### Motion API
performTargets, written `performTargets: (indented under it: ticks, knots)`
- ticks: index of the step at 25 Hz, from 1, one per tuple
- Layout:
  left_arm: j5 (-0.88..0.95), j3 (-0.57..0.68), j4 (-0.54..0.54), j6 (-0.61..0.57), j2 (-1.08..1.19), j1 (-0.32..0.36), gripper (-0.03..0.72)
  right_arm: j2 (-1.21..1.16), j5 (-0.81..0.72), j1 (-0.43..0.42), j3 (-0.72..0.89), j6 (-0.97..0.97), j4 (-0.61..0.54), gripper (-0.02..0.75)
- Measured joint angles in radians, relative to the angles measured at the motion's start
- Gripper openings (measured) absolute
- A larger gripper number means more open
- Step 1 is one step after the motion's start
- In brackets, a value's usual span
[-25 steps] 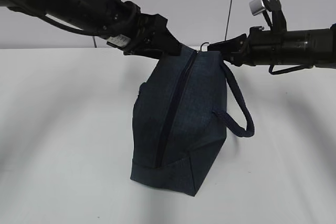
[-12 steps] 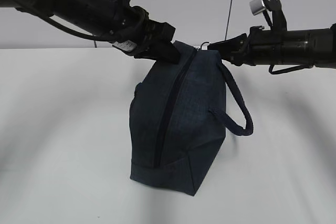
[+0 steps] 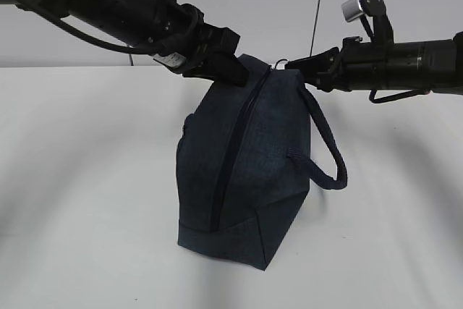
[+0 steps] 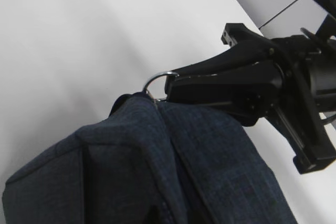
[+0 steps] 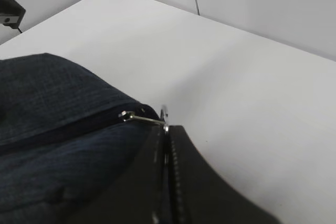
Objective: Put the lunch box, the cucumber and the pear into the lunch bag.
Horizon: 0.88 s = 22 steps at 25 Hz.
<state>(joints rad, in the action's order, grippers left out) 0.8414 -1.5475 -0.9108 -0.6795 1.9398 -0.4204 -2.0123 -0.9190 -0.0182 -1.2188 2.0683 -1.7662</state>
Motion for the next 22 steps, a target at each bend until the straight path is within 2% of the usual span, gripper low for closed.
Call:
performTargets:
  ticks: [11, 22]
  knots:
    - [0.013, 0.000, 0.002, 0.000, -0.004, 0.000, 0.032, -0.002, 0.040, -0.005, 0.000, 0.002, 0.004, 0.000]
    - [0.024, 0.000, 0.027, -0.002, -0.024, 0.000, 0.032, -0.104, -0.018, -0.012, -0.006, 0.002, -0.017, 0.000]
